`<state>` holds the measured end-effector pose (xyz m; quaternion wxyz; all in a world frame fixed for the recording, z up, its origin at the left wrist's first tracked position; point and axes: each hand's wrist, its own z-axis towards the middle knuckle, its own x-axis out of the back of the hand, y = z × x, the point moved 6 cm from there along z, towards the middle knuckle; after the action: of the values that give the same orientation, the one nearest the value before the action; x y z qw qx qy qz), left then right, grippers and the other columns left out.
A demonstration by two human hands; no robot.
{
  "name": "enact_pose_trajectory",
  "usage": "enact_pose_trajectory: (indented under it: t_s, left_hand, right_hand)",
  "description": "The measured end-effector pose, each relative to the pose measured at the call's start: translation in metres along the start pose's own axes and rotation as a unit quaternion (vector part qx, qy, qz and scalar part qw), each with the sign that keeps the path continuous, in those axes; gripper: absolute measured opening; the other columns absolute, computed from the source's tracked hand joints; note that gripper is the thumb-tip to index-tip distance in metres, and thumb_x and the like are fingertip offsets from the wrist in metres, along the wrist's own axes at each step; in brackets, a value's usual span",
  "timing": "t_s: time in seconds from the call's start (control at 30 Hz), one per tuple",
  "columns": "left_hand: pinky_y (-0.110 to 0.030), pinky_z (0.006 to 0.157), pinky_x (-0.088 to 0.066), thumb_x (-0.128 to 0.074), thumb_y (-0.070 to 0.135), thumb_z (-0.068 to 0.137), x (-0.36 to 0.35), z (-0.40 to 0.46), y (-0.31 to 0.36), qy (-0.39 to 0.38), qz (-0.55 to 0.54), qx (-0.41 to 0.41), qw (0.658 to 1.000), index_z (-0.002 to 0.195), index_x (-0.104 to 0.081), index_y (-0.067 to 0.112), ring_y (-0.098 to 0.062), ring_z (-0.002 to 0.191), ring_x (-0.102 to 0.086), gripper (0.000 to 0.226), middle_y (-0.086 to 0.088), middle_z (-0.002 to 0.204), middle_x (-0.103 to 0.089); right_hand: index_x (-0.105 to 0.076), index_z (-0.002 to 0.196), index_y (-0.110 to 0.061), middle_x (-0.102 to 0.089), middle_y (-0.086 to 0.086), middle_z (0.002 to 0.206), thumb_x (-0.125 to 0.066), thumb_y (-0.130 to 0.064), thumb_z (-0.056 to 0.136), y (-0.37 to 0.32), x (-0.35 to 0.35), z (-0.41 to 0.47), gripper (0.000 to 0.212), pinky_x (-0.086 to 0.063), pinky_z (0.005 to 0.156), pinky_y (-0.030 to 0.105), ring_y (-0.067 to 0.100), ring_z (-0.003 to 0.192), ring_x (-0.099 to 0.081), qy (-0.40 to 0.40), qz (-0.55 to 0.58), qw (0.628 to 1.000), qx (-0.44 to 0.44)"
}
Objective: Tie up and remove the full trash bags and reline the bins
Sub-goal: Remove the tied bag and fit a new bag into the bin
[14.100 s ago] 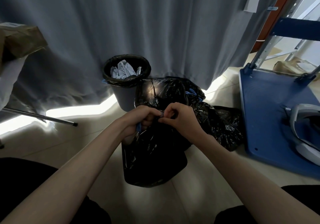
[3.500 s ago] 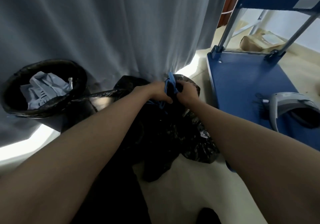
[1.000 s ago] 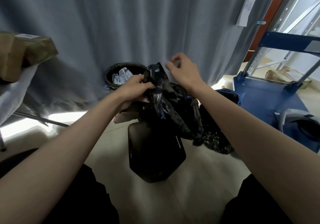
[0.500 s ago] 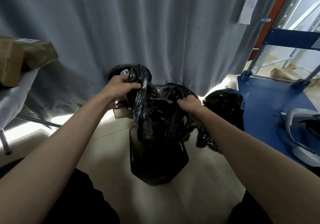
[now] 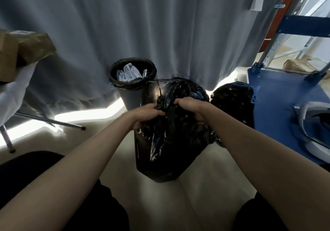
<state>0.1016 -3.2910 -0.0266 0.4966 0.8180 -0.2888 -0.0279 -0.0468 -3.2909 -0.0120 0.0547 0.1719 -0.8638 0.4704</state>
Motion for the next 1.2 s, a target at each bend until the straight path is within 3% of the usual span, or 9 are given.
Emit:
enact_pose_trajectory:
  t_s: [0.1,0.23,0.33,0.53,0.73,0.8,0.97,1.1,1.2]
  left_hand:
    - [-0.043,0.086,-0.056,-0.054,0.013,0.096,-0.004,0.008,-0.024,-0.003,0.035,0.038,0.999,0.124,-0.058,0.016,-0.031,0.097,-0.069,0.029,-0.015,0.109,-0.07]
    - [-0.05,0.087,-0.053,-0.051,0.012,0.094,0.01,0.01,-0.045,-0.015,0.068,0.097,0.993,0.121,-0.057,0.012,-0.037,0.101,-0.067,0.028,-0.019,0.111,-0.07]
    - [-0.039,0.07,-0.057,-0.047,0.008,0.095,0.012,0.004,-0.05,-0.043,0.132,0.123,0.983,0.116,-0.059,0.009,-0.029,0.088,-0.069,0.025,-0.014,0.102,-0.07]
    - [-0.045,0.072,-0.059,-0.045,0.009,0.094,0.018,0.007,-0.042,-0.003,0.238,0.099,0.966,0.114,-0.057,0.009,-0.032,0.086,-0.069,0.023,-0.014,0.102,-0.065]
    - [-0.044,0.073,-0.06,-0.062,0.02,0.087,0.047,0.017,-0.023,0.097,0.265,0.054,0.958,0.11,-0.063,0.006,-0.034,0.086,-0.07,0.027,-0.016,0.104,-0.067]
    - [-0.03,0.076,-0.055,-0.068,0.023,0.084,0.054,0.018,-0.015,0.14,0.309,0.031,0.94,0.104,-0.067,0.006,-0.029,0.094,-0.066,0.026,-0.014,0.103,-0.066]
    - [-0.027,0.069,-0.042,-0.071,0.025,0.08,0.054,0.023,-0.008,0.178,0.4,0.011,0.899,0.087,-0.066,0.006,-0.029,0.093,-0.06,0.021,-0.014,0.095,-0.061]
    - [-0.028,0.071,-0.043,-0.066,0.028,0.083,0.038,0.03,-0.022,0.137,0.401,0.016,0.906,0.096,-0.064,0.009,-0.028,0.087,-0.058,0.023,-0.013,0.096,-0.062]
    - [-0.029,0.075,-0.043,-0.06,0.027,0.086,0.032,0.036,-0.03,0.131,0.409,0.017,0.903,0.111,-0.062,0.005,-0.032,0.102,-0.059,0.033,-0.017,0.111,-0.063]
  right_hand:
    - [-0.069,0.106,-0.002,-0.072,0.018,0.101,-0.055,-0.022,0.095,0.019,-0.009,0.012,0.026,-0.058,0.085,0.04,0.031,0.09,-0.07,-0.033,-0.009,0.999,-0.007]
    - [-0.066,0.116,-0.008,-0.071,0.016,0.11,-0.053,-0.025,0.097,0.028,-0.017,0.02,0.029,-0.058,0.083,0.038,0.031,0.098,-0.069,-0.026,-0.007,0.999,-0.022]
    - [-0.066,0.115,-0.009,-0.07,0.015,0.11,-0.052,-0.027,0.096,0.029,-0.031,0.027,0.03,-0.057,0.089,0.043,0.032,0.098,-0.069,-0.035,-0.042,0.998,-0.03]
    - [-0.062,0.083,-0.012,-0.062,0.005,0.073,-0.045,-0.015,0.097,0.016,-0.061,0.035,0.022,-0.046,0.048,0.015,0.015,0.058,-0.057,-0.045,-0.009,0.999,0.018]
    - [-0.064,0.097,-0.013,-0.066,0.005,0.079,-0.048,-0.027,0.099,0.021,-0.048,0.037,0.022,-0.05,0.053,0.019,0.017,0.068,-0.063,-0.02,0.19,0.981,0.012]
    - [-0.063,0.108,-0.008,-0.066,0.006,0.087,-0.054,-0.023,0.096,0.02,-0.038,0.045,0.021,-0.053,0.065,0.026,0.019,0.077,-0.064,-0.003,0.11,0.993,0.05]
    - [-0.054,0.078,-0.017,-0.055,0.005,0.095,-0.059,-0.046,0.088,0.014,-0.01,0.048,0.031,-0.047,0.077,0.032,0.024,0.091,-0.057,0.146,-0.217,0.958,0.115]
    - [-0.055,0.132,-0.014,-0.052,0.012,0.136,-0.042,-0.077,0.083,0.016,-0.005,0.029,0.081,-0.042,0.098,0.044,0.036,0.12,-0.053,0.117,-0.421,0.899,0.004]
    - [-0.044,0.144,-0.015,-0.05,0.012,0.142,-0.038,-0.084,0.08,0.017,-0.01,0.016,0.095,-0.042,0.106,0.044,0.036,0.126,-0.053,0.053,-0.458,0.886,-0.055]
